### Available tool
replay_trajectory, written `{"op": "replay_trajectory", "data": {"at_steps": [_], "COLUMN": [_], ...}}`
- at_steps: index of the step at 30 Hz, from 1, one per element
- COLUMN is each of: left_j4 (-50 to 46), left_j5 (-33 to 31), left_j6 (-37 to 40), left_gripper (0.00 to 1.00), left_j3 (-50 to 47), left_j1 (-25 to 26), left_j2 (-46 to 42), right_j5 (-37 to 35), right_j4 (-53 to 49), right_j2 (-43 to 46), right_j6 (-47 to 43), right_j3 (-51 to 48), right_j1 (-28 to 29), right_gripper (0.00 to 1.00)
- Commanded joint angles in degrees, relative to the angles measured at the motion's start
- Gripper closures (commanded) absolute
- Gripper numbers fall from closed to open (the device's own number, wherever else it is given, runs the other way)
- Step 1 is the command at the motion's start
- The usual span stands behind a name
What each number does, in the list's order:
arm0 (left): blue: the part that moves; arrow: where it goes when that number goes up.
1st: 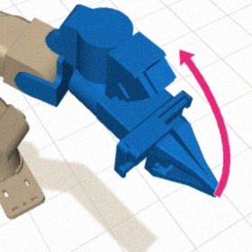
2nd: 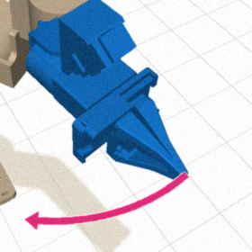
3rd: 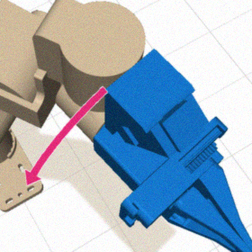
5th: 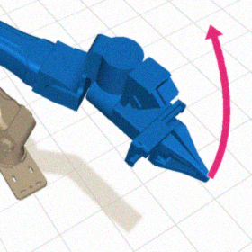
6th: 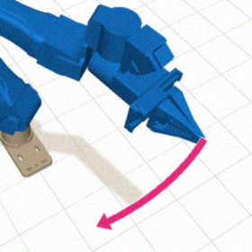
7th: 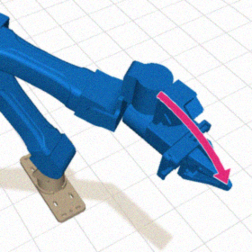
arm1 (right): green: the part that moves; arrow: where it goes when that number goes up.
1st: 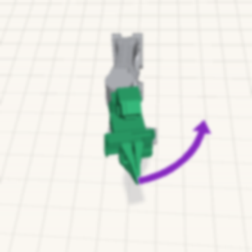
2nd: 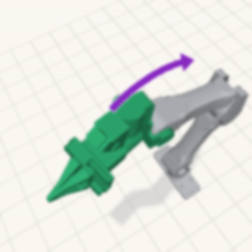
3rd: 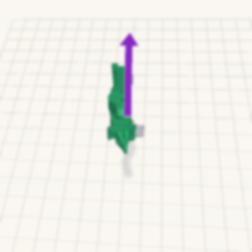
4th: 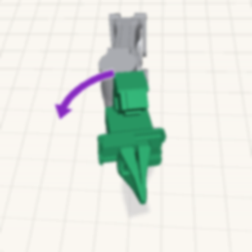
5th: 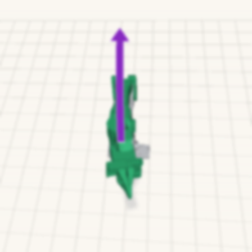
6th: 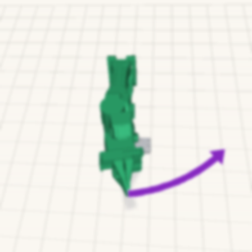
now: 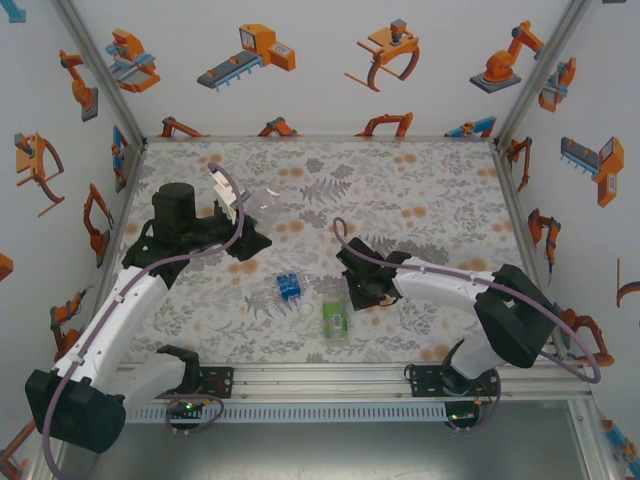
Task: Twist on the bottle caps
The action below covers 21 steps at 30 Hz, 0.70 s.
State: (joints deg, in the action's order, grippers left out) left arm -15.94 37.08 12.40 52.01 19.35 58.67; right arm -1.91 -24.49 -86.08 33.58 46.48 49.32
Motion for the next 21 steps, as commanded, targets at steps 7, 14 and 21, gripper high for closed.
{"op": "replay_trajectory", "data": {"at_steps": [7, 14, 21], "left_j4": [-0.3, -0.3, -0.5], "left_j5": [0.6, 0.6, 0.6], "left_j6": [1.2, 1.1, 0.9], "left_gripper": [1.0, 1.0, 1.0], "left_j3": [0.6, 0.5, 0.4], "left_j1": [-0.3, -0.3, -0.3], "left_j2": [-1.2, -1.1, -1.1], "right_j5": [-2.8, 0.5, 2.0], "right_j4": [-2.5, -4.5, -6.5], "right_j2": [2.0, -2.4, -11.8], "right_j6": [-2.5, -9.1, -13.7], "right_j3": [2.5, 9.8, 19.6], "right_j1": [-3.0, -12.2, -17.5], "right_gripper": [0.98, 0.98, 0.97]}}
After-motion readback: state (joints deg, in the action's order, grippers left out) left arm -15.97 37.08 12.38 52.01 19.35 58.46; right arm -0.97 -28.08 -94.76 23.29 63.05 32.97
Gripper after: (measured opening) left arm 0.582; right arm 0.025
